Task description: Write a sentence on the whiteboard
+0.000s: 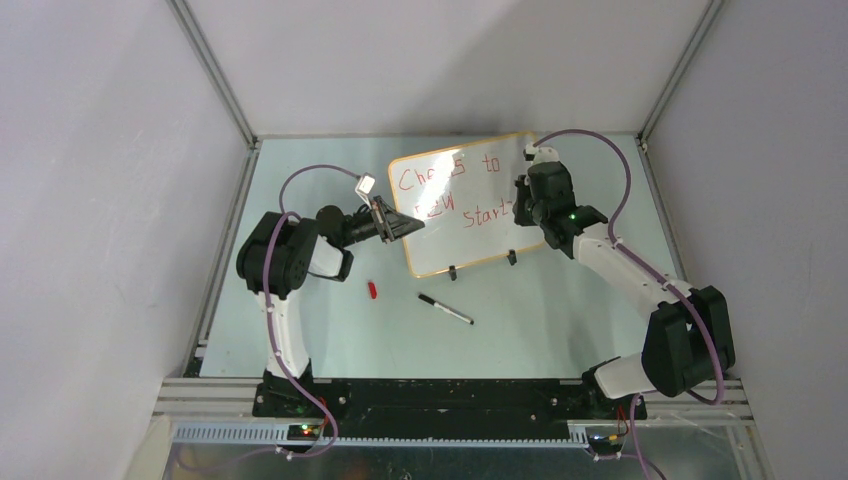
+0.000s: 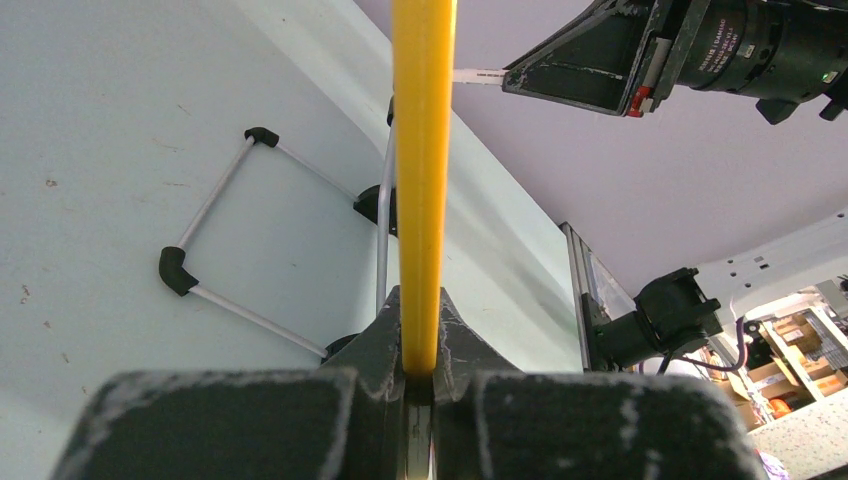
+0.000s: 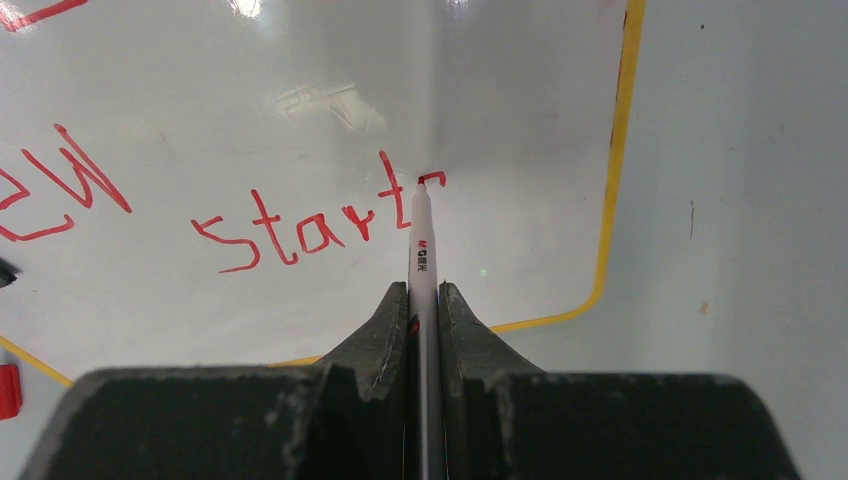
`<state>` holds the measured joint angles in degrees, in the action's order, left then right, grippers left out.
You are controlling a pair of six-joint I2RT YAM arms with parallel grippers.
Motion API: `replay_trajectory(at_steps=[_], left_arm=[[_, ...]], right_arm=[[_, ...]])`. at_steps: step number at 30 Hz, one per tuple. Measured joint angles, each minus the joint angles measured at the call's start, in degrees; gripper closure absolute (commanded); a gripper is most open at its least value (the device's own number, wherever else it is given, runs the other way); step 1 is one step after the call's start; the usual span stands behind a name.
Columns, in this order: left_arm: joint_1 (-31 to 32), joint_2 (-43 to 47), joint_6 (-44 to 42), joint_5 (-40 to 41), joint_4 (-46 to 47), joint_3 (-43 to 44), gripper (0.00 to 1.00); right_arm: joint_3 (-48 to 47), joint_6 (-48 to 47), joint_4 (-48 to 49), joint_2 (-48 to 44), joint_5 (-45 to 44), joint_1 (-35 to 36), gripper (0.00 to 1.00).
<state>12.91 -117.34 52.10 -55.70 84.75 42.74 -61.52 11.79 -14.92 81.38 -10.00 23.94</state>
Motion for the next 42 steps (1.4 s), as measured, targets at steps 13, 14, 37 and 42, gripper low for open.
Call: replay_trajectory(at_steps=[13, 14, 37, 42], left_arm=[[0.0, 0.0, 0.0, 0.0, 0.0, 0.0, 1.0], [0.0, 0.0, 0.0, 0.0, 0.0, 0.0, 1.0], [0.0, 0.0, 0.0, 0.0, 0.0, 0.0, 1.0], [0.0, 0.0, -0.02, 0.0, 0.0, 0.0, 1.0]], right_arm=[[-0.04, -0.02, -1.09, 0.0, -0.09, 0.33, 1.0], [-0.04, -0.02, -1.11, 0.0, -0.13, 0.31, 1.0], [-0.02, 0.15, -3.13, 0.0, -2.05, -0.79, 1.0], [0.13, 0.15, -3.63, 0.0, -2.05, -0.7, 1.0]])
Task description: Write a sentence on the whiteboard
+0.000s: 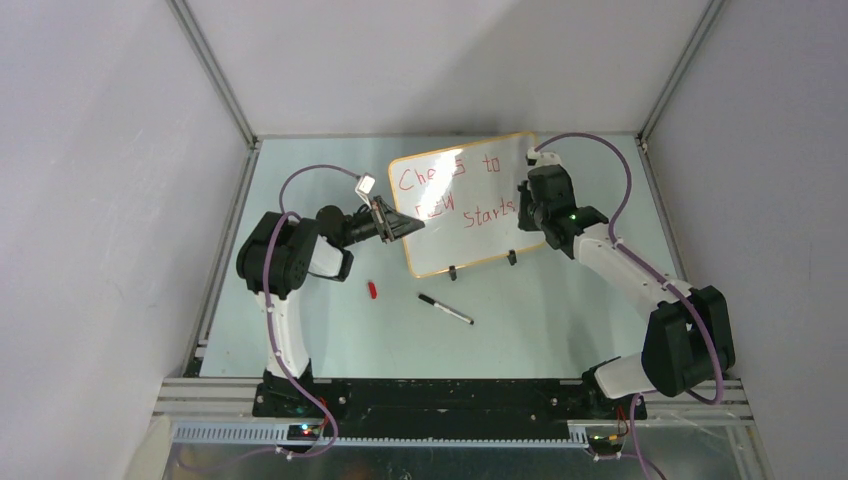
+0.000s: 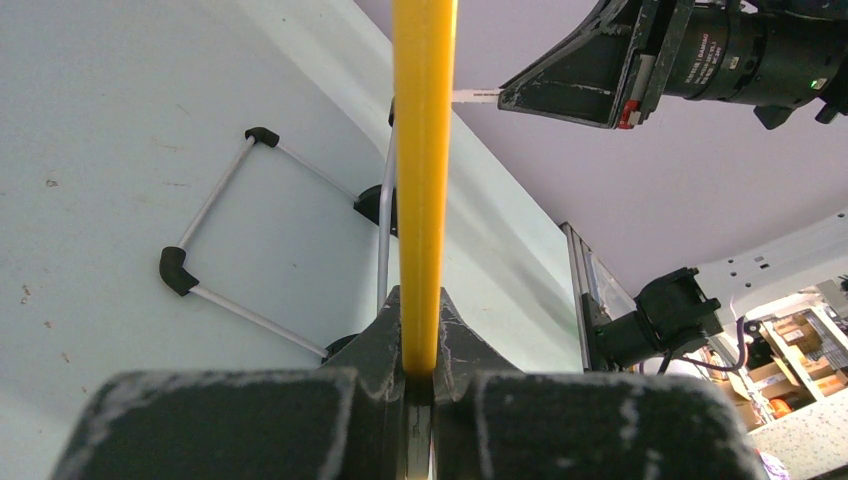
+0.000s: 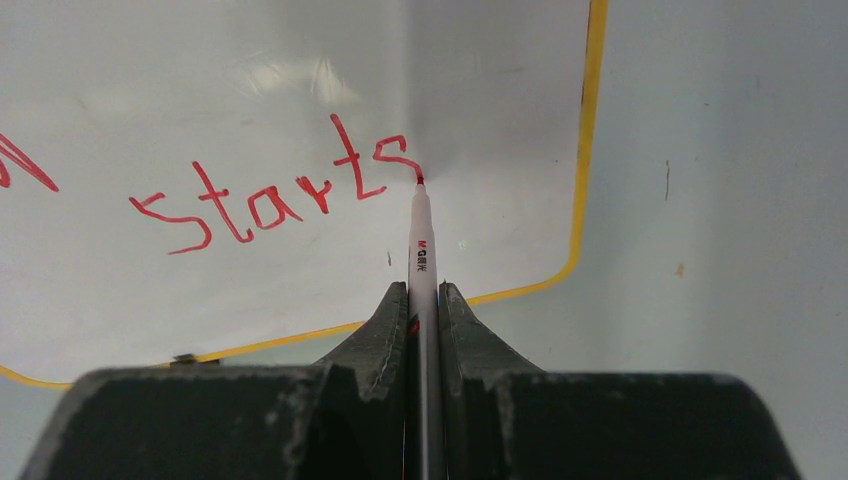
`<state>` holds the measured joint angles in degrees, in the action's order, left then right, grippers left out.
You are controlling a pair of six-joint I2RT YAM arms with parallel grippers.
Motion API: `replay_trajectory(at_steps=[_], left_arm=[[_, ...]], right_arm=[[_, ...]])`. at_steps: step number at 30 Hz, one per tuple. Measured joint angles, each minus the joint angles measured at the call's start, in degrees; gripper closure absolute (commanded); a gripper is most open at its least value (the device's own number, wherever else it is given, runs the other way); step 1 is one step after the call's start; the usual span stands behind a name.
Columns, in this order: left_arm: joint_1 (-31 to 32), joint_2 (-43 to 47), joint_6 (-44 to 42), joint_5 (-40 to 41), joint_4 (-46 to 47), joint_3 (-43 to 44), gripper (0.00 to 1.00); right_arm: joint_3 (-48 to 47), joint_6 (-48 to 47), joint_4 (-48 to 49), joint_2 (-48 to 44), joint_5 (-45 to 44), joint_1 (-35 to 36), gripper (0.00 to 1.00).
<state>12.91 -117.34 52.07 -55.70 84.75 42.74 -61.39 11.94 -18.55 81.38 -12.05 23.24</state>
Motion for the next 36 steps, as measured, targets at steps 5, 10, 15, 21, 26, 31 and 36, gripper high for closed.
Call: replay_trajectory(at_steps=[5, 10, 15, 21, 26, 31, 36], left_arm=[[0.0, 0.0, 0.02, 0.0, 0.0, 0.0, 1.0], [0.0, 0.0, 0.02, 0.0, 0.0, 0.0, 1.0], [0.0, 0.0, 0.02, 0.0, 0.0, 0.0, 1.0], [0.0, 0.0, 0.02, 0.0, 0.0, 0.0, 1.0], [0.0, 0.0, 0.02, 0.0, 0.0, 0.0, 0.97], [-0.02, 0.0, 0.02, 0.02, 0.0, 0.0, 0.87], [-0.22, 0.0, 0.0, 0.09, 0.0, 0.0, 0.79]], right_arm=[[0.83, -0.04, -0.07, -0.07, 0.04, 0.44, 1.0], [0.94, -0.17, 0.0, -0.07, 0.07, 0.81, 1.0], [0.96, -0.39, 0.07, -0.07, 0.35, 1.49, 1.0], [0.96, -0.87, 0.28, -0.07, 0.57, 2.32, 1.0], [1.22, -1.07, 0.28, -0.76, 0.7, 2.45, 1.0], [1.68, -1.05, -0.26, -4.46, 0.76, 2.58, 1.0], [4.44, -1.05, 0.61, -12.02, 0.76, 2.73, 1.0]])
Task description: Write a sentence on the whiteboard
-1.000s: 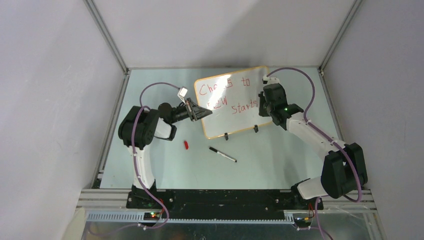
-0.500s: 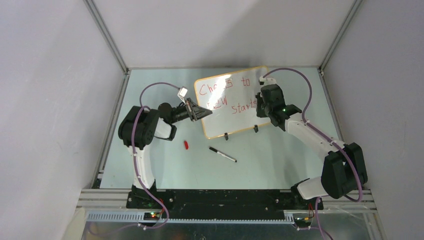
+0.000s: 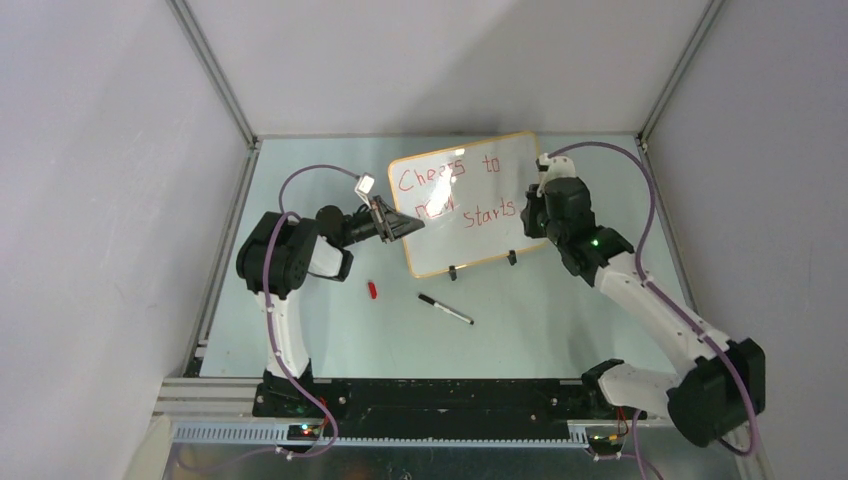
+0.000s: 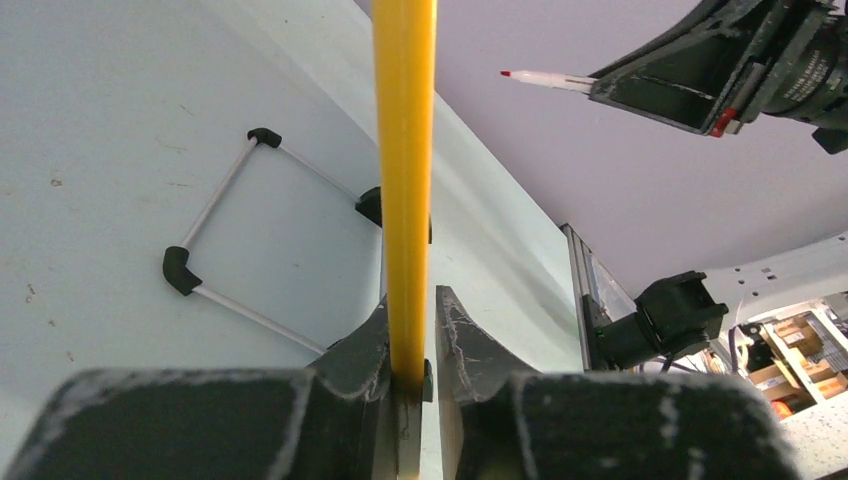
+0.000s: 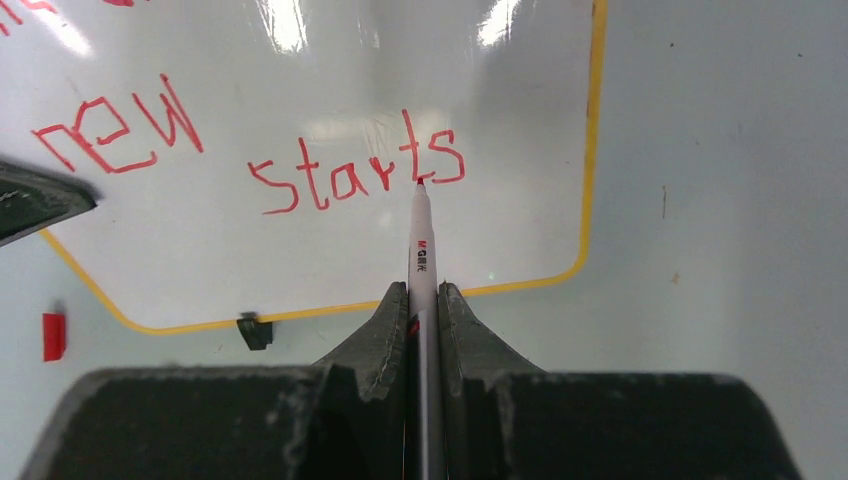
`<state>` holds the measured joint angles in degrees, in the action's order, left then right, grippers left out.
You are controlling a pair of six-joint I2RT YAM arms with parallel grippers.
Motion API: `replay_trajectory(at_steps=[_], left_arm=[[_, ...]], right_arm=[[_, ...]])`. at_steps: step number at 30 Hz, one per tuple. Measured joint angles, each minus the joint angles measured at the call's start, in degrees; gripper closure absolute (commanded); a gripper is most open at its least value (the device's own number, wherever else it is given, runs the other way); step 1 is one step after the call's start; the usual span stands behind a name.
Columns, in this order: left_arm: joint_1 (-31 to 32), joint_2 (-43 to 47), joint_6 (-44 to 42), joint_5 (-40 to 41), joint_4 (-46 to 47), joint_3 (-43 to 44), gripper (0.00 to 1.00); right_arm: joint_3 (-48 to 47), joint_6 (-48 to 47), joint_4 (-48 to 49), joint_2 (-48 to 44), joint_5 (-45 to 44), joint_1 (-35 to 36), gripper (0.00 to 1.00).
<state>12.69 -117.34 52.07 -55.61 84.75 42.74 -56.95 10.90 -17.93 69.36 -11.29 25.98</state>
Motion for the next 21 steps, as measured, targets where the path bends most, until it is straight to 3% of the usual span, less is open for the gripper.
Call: replay_trajectory(at_steps=[7, 15, 16, 18, 21], left_arm=[[-0.59, 0.28, -0.13, 1.79, 0.04, -1.53, 0.71], [-2.54, 6.54, -2.23, 6.54, 0.02, -9.33, 0.69], [-2.99, 7.89, -2.62, 7.28, 0.02, -10.82, 0.23], [-3.89, 10.27, -3.43, 8.44, 0.13, -13.2, 0.03], [-5.03, 14.34, -3.63, 9.97, 0.11, -16.44, 0.01]], right_arm=[[6.1, -0.02, 2.36, -8.02, 0.2, 0.28, 1.0], [11.56, -0.02, 5.62, -13.66, 1.66, 1.31, 1.0], [11.8, 0.0, 6.08, -14.16, 1.81, 1.49, 1.0], [11.89, 0.0, 6.67, -14.75, 2.25, 1.7, 1.0], [11.89, 0.0, 7.32, -15.47, 2.82, 1.81, 1.0]])
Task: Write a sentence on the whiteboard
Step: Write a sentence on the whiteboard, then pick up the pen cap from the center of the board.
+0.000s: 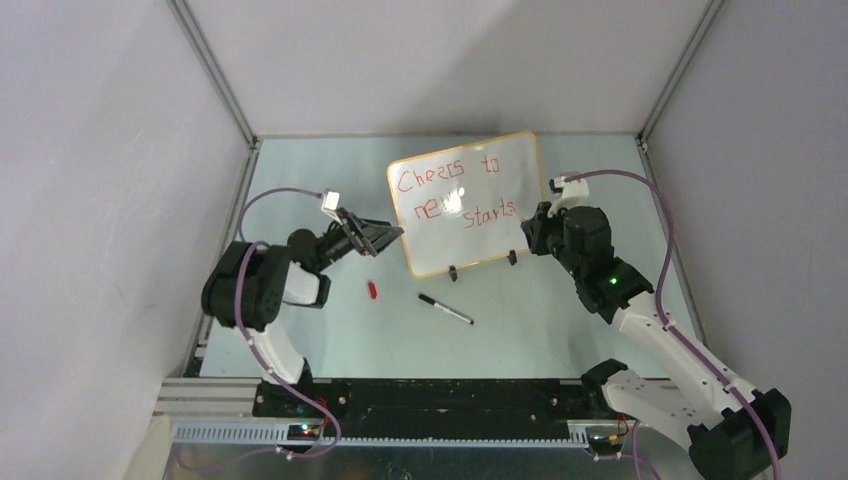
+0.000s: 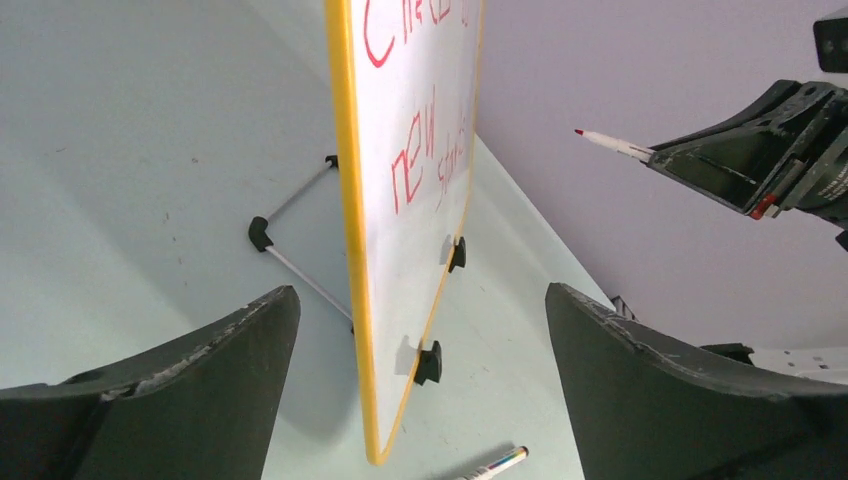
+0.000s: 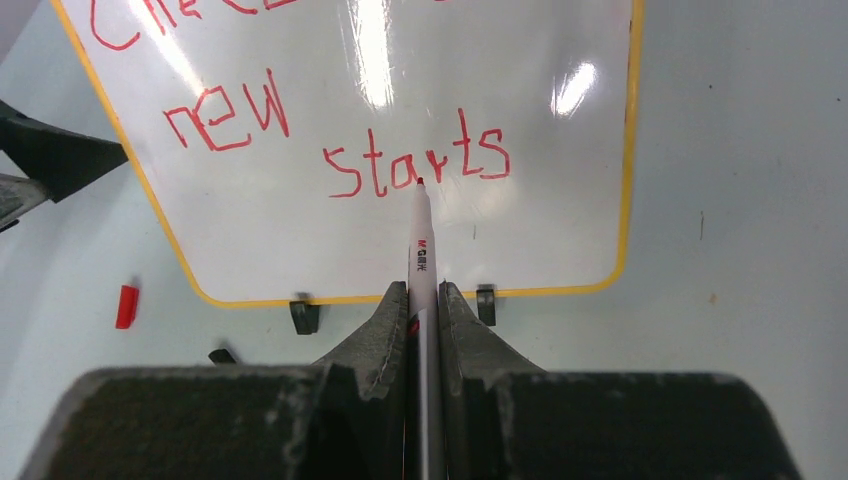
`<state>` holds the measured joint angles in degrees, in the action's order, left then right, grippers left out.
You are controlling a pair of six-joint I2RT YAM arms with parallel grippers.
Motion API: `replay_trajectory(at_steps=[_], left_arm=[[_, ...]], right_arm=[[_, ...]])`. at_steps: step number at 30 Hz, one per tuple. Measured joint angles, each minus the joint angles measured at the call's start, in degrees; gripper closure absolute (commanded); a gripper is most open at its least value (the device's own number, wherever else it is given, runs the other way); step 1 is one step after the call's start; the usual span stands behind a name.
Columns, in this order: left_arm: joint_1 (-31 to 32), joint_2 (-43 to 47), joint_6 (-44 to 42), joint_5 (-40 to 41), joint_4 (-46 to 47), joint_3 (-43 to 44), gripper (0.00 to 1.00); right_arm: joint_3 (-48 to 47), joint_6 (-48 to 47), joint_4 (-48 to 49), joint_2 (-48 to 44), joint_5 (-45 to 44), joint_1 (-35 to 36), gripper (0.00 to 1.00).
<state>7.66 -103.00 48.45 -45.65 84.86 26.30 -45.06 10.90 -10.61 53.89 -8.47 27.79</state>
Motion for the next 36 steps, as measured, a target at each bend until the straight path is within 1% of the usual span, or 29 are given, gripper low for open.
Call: replay_trajectory(at_steps=[7, 9, 11, 13, 15, 19, 22, 24, 26, 28, 29, 30, 32, 33, 35, 36], left_arm=[[-1.07, 11.91, -0.55, 5.29, -0.94, -10.16, 0.01], [-1.09, 15.41, -1.01, 6.95, -3.17, -12.31, 0.0], [-1.09, 19.63, -1.62, 8.96, -7.5, -13.84, 0.01], [-1.09, 24.81, -2.54, 11.3, -13.81, -14.49, 0.01], [-1.07, 31.56, -4.11, 14.49, -23.5, -14.47, 0.01], [-0.2, 49.46, -8.72, 24.33, -48.76, -13.25, 0.0], [0.42, 63.98, -9.66, 33.03, -61.61, -13.03, 0.01], [0.59, 72.26, -8.17, 39.76, -68.98, -13.07, 0.01], [0.57, 80.83, -4.0, 46.95, -76.65, -13.57, 0.01], [0.52, 88.74, -0.26, 51.21, -81.79, -15.89, 0.01], [0.52, 91.21, 0.87, 52.04, -83.93, -16.87, 0.01], [0.52, 92.11, 1.29, 52.61, -86.07, -17.16, 0.0], [0.52, 90.09, 1.42, 53.62, -92.43, -15.56, 0.01], [0.68, 86.75, 1.09, 54.47, -96.91, -13.0, 0.0], [0.9, 79.45, 0.63, 55.12, -101.74, -8.39, 0.01], [1.14, 74.03, 0.5, 55.23, -103.78, -5.05, 0.01]], right_arm=[[2.34, 0.07, 1.92, -3.23, 1.22, 0.28, 1.0], [3.5, 0.11, 2.49, -4.39, 1.49, 0.28, 1.0], [4.83, 0.31, 3.26, -5.55, 1.51, 0.35, 1.0], [6.47, 0.72, 4.57, -6.82, 1.66, 0.5, 1.0], [8.07, 1.07, 5.68, -8.0, 1.79, 0.66, 1.0], [10.49, 1.99, 7.74, -9.11, 1.97, 1.05, 1.0], [11.58, 2.43, 9.38, -9.7, 2.27, 1.73, 1.0], [12.22, 2.4, 10.32, -10.58, 2.29, 2.49, 1.0], [12.92, 2.36, 11.37, -11.74, 2.03, 3.43, 1.0], [13.55, 2.32, 12.46, -12.76, 1.6, 4.15, 1.0], [13.79, 2.25, 12.94, -13.11, 1.42, 4.5, 1.0], [13.99, 2.19, 13.27, -13.27, 1.29, 4.76, 1.0], [14.32, 2.12, 14.01, -13.22, 1.03, 5.42, 1.0], [14.34, 2.1, 14.08, -13.07, 0.92, 5.7, 1.0], [14.64, 1.92, 15.08, -12.55, 0.31, 6.62, 1.0], [14.93, 1.73, 15.67, -12.28, -0.04, 7.28, 1.0]])
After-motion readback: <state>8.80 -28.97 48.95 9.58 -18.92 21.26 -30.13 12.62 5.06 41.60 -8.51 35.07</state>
